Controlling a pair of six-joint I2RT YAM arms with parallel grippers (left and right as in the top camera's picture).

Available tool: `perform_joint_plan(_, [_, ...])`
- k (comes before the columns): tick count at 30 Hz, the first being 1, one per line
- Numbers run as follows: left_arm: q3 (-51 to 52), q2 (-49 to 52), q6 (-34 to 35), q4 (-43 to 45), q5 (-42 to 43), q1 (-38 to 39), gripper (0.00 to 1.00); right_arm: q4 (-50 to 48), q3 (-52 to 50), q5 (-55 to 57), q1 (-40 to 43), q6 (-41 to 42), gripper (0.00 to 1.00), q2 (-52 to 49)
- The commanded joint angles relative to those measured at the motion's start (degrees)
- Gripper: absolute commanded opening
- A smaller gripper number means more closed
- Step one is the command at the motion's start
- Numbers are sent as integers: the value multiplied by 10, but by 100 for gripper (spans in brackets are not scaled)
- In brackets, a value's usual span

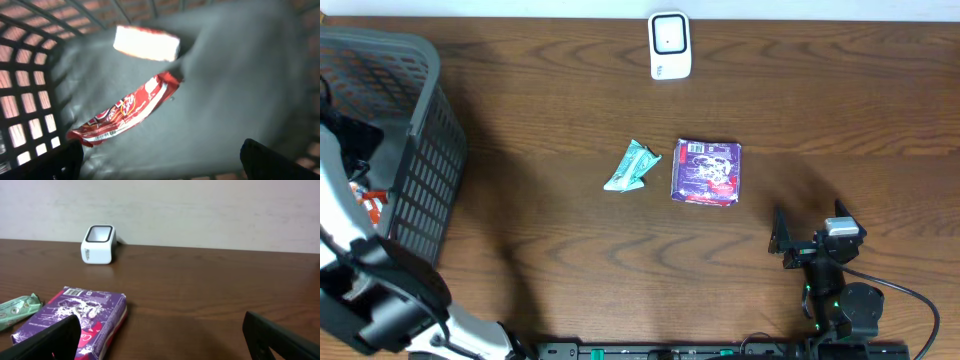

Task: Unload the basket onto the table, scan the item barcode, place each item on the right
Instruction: 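Reach the left gripper into the basket and grasp the orange snack bar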

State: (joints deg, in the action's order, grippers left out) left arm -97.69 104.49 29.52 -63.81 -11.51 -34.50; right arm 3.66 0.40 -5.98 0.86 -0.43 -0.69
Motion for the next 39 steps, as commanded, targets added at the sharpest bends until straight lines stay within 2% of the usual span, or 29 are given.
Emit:
perform_joint_plan(1, [19,37,-35,0,-1,-9,99,2,-1,-4,-5,8,99,3])
perform_joint_plan(12, [127,70,-54,55,6,-73,99,2,-1,-4,-5,8,99,3])
perform_joint_plan(15, [147,70,-112,90,77,-86,99,2,-1,-4,-5,8,99,3])
perform_joint_plan(16, [158,70,-152,110,135,-88,99,2,-1,-4,-5,8,99,3])
perform_joint_plan(18, [167,70,-172,122,159,-88,99,2,-1,-4,-5,8,99,3])
perform_joint_plan(29, [233,70,-172,173,160,-87,98,2,-1,-4,-5,8,99,3])
perform_joint_plan(31, [246,70,-172,179,160,-87,79,2,-1,-4,-5,8,99,3])
perform_joint_plan(33, [250,70,-172,178,160,-87,35,2,-1,-4,-5,8,99,3])
perform_joint_plan(34, [250,70,-170,178,160,-87,20,2,-1,-4,-5,8,99,3])
perform_joint_plan(35, [249,69,-161,176,161,-87,11,2,-1,-4,-5,8,99,3])
perform_joint_plan(36, [249,68,-152,174,161,-87,8,2,-1,-4,-5,8,99,3])
perform_joint_plan(39, [230,59,-146,165,183,-87,7,2,-1,-4,-5,8,99,3])
